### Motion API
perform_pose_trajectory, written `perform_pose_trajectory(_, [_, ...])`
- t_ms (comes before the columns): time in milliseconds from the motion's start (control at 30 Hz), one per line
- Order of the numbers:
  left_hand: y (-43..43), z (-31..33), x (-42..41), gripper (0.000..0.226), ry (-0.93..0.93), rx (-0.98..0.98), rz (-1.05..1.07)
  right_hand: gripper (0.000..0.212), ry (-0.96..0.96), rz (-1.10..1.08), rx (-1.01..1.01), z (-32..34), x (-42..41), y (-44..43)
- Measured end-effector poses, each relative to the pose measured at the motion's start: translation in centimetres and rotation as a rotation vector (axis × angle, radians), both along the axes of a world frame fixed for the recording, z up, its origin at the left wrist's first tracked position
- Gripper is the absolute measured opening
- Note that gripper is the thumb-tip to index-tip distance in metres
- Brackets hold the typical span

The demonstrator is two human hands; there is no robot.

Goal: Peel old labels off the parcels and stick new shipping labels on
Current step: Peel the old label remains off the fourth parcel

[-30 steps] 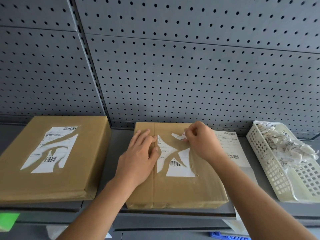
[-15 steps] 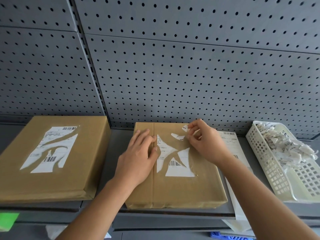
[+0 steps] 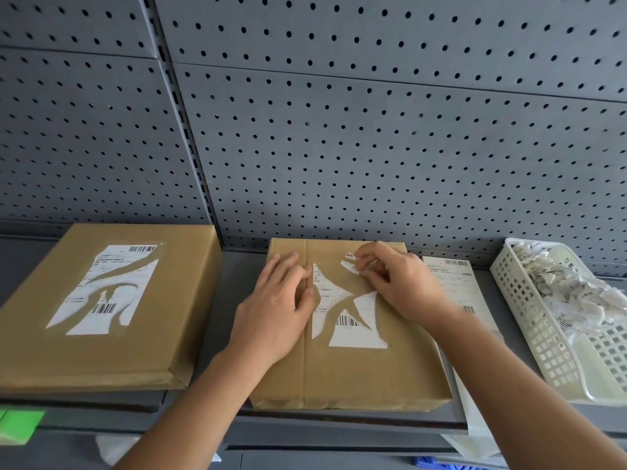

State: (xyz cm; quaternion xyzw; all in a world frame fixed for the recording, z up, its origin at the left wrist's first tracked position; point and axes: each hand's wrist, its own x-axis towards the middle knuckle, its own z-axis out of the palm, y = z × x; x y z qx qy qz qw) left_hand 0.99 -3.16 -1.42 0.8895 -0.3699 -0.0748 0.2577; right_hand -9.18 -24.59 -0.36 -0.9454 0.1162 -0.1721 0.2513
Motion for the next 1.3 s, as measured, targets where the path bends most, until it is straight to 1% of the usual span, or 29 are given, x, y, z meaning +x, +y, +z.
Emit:
perform_pose_trajectory(133, [0.0, 0.0, 0.0, 0.028, -0.002, 0.003, 0.004, 0.029, -0.027, 0.007, -0.081, -0.4, -0.1, 0.3])
perform_pose_trajectory(267, [0.0, 0.0, 0.0, 0.027, -0.002, -0.004, 0.002, 0.018, 0.033, -0.003, -0.055, -0.3, 0.5, 0.3])
perform_pose_trajectory(433, [0.0, 0.0, 0.0, 0.028, -0.001, 0.001, 0.002, 0.021, 0.026, -0.067, -0.004, -0.4, 1.2, 0.1])
perform_pose_trajectory(733, [0.0, 0.0, -0.1, 0.027, -0.004, 0.004, -0.001, 0.017, 0.000, -0.135, 0.041, -0.4, 2.3, 0.4])
perform_pose_trajectory(833, [0.0, 0.1, -0.1, 0.028, -0.006, 0.009, 0.001, 0.022, -0.005, -0.157, 0.055, -0.4, 2.5, 0.6])
perform_pose_trajectory(867, [0.0, 0.1, -0.1, 0.028, -0.006, 0.009, 0.001, 0.026, -0.016, -0.187, 0.082, -0.4, 2.6, 0.4])
perform_pose_trajectory(933, [0.0, 0.1, -0.1, 0.027, -0.005, 0.010, 0.000, 0.034, -0.074, -0.263, 0.206, -0.3, 2.7, 0.0])
perform_pose_trajectory(1000, [0.0, 0.1, -0.1, 0.027, -0.003, 0.011, 0.000, 0.034, -0.114, -0.293, 0.280, -0.2, 2.8, -0.4])
perform_pose_trajectory(1133, [-0.1, 0.1, -0.1, 0.026, -0.005, 0.005, -0.001, 0.026, -0.106, -0.218, 0.266, -0.2, 2.3, 0.0])
perform_pose_trajectory(1300, [-0.1, 0.1, -0.1, 0.028, -0.005, 0.005, 0.002, 0.014, -0.133, -0.065, 0.128, -0.5, 1.9, 0.4])
